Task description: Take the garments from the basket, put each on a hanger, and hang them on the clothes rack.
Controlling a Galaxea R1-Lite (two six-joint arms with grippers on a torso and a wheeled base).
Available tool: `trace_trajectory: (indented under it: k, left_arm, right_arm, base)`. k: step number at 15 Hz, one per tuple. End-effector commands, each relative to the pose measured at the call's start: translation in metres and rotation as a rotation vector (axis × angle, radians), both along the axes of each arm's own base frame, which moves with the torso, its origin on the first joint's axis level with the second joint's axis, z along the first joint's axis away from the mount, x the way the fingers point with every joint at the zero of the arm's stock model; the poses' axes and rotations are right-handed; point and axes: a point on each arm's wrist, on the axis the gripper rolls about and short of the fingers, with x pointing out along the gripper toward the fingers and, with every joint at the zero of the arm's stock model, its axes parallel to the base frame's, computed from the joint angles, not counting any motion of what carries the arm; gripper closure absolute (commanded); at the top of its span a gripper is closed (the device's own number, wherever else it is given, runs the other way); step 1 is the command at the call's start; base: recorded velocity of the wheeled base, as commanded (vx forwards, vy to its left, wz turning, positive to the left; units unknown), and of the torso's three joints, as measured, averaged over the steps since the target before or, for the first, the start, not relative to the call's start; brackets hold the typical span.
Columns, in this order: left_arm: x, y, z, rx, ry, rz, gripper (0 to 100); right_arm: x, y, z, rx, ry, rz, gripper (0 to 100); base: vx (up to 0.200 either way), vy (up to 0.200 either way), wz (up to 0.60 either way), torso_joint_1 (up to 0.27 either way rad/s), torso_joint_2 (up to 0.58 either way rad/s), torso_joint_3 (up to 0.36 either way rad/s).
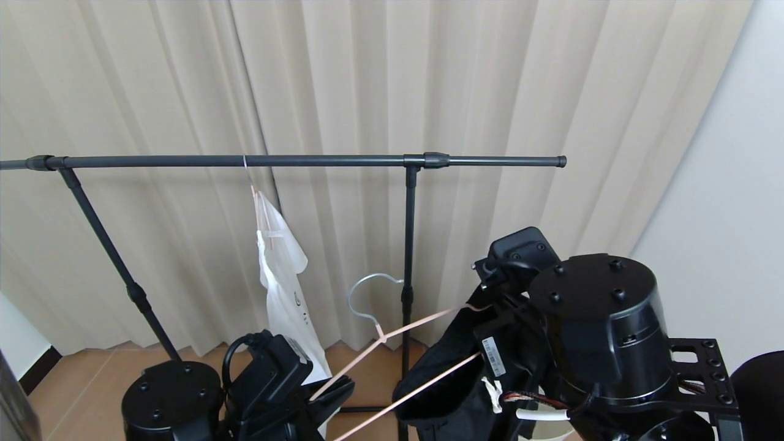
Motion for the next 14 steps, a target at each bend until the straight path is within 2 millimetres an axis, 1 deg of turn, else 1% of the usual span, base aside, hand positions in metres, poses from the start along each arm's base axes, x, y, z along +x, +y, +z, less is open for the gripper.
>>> trace_trajectory:
  k: [1,6,9,12,14]
  left_arm:
    - [0.0,0.0,0.0,-0.002,-0.001,-0.002,100]
    - [-0.001,-0.002,-0.001,-0.001,0.001,-0.011,100]
    - [-0.004,-0.005,-0.001,-0.013,0.013,-0.025,100]
    - [-0.004,-0.005,-0.001,-0.013,0.013,-0.025,100]
    - [-0.005,-0.006,-0.001,-0.012,0.017,-0.029,100]
  right_arm:
    - [-0.005,0.006,0.001,0.014,-0.001,0.023,100]
    - [-0.015,0.018,0.007,0.075,-0.01,0.058,100]
    - [-0.016,0.033,0.011,0.173,-0.008,0.058,100]
    - [-0.02,0.039,0.017,0.243,-0.01,0.066,100]
    - [-0.021,0.044,0.026,0.324,-0.019,0.065,100]
  base:
    - [0.0,0.0,0.0,0.0,0.0,0.0]
    - [0.0,0.0,0.0,0.0,0.0,0.0]
    - [0.0,0.0,0.0,0.0,0.0,0.0]
    - [0.0,0.0,0.0,0.0,0.0,0.0]
    - [0.0,0.0,0.0,0.0,0.0,0.0]
